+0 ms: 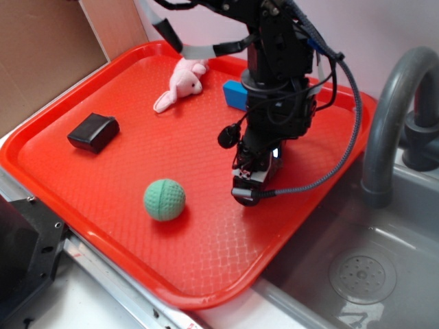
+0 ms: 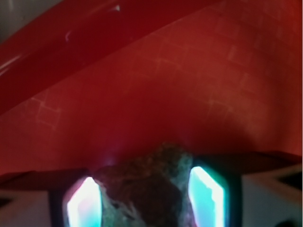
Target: Grab the rock.
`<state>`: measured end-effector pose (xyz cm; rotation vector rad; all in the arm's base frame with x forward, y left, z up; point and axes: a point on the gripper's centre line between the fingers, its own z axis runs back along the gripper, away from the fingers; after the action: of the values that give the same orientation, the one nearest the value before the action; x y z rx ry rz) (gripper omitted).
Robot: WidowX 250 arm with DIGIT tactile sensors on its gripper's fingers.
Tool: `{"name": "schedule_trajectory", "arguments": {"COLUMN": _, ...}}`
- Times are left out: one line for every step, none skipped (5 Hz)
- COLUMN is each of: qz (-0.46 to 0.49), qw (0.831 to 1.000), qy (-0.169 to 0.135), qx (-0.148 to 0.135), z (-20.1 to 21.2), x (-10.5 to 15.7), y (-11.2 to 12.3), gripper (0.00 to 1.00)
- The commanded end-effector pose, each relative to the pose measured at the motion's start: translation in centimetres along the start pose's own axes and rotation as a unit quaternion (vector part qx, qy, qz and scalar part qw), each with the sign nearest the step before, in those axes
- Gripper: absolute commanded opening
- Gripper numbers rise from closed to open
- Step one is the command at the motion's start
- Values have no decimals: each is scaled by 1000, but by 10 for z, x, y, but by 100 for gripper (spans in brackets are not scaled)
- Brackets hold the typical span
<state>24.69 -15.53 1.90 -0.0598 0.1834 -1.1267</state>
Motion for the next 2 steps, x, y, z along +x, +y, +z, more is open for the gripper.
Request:
{"name": "schedule_trajectory", "arguments": {"qz": 215, "qw": 974, "qy": -66, "qx": -31, "z": 78, "x": -56, "y": -12, "gripper": 0}}
{"name": "schedule_trajectory", "arguments": {"qz": 336, "qw": 939, "qy": -78, "qx": -17, "z": 117, "x": -90, "y": -23, "gripper": 0}}
